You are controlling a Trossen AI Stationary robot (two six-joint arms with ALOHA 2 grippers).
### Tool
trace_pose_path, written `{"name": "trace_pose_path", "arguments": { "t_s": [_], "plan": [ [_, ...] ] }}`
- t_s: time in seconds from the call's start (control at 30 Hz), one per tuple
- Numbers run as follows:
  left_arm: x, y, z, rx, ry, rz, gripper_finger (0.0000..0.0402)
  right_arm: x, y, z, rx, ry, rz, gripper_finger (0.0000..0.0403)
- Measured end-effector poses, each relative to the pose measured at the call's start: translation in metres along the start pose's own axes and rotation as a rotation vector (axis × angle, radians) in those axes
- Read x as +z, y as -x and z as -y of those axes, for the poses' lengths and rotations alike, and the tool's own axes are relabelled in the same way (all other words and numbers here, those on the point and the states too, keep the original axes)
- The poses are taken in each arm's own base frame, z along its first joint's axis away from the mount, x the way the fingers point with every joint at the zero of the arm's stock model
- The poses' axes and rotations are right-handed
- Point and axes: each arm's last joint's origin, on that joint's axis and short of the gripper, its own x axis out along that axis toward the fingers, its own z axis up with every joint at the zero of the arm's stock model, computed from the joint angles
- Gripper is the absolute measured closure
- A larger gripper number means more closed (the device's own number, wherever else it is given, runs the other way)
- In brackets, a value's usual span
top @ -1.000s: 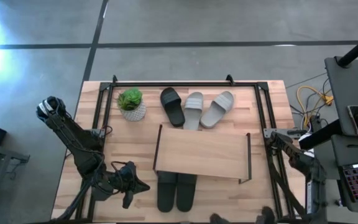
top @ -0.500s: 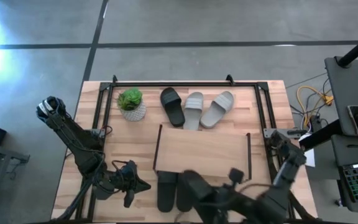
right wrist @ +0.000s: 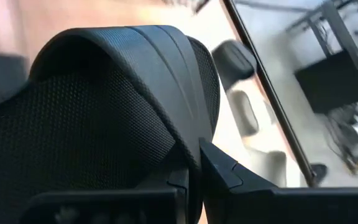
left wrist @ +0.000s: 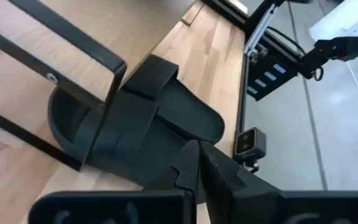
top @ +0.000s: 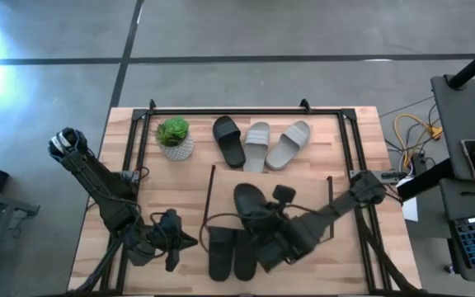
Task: Pick and place slides into the shelf
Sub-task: Put the black slide on the shelf
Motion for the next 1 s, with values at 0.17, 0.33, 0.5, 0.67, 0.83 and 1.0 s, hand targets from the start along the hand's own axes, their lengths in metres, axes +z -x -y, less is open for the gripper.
{"name": "trace_pose_path", "arguments": {
  "t_s": [0.17, 0.33, 0.5, 0.67, 0.83, 1.0],
  "plan": [
    [-0.002, 0.0, -0.004, 0.027, -0.023, -0.014, 0.0402, -0.003, -0.022, 0.022, -0.062, -0.136, -0.056, 0.0391],
    [-0.003, 0.0, -0.005, 0.035, -0.03, -0.016, 0.0402, -0.012, -0.017, 0.047, -0.096, -0.167, -0.035, 0.0391],
    [-0.003, 0.0, -0.005, 0.036, -0.029, -0.016, 0.0402, -0.029, -0.003, 0.074, -0.075, -0.206, -0.035, 0.0391],
    [-0.002, -0.001, -0.005, 0.039, -0.027, -0.007, 0.0402, -0.05, -0.001, 0.077, -0.049, -0.15, -0.086, 0.0392],
    [-0.001, -0.001, -0.006, 0.054, -0.014, 0.024, 0.0402, -0.065, -0.015, 0.072, -0.068, -0.092, -0.167, 0.0392],
    [0.0, -0.002, -0.006, 0.064, 0.003, 0.041, 0.0402, -0.071, -0.024, 0.061, -0.102, -0.1, -0.18, 0.0392]
  ]
}}
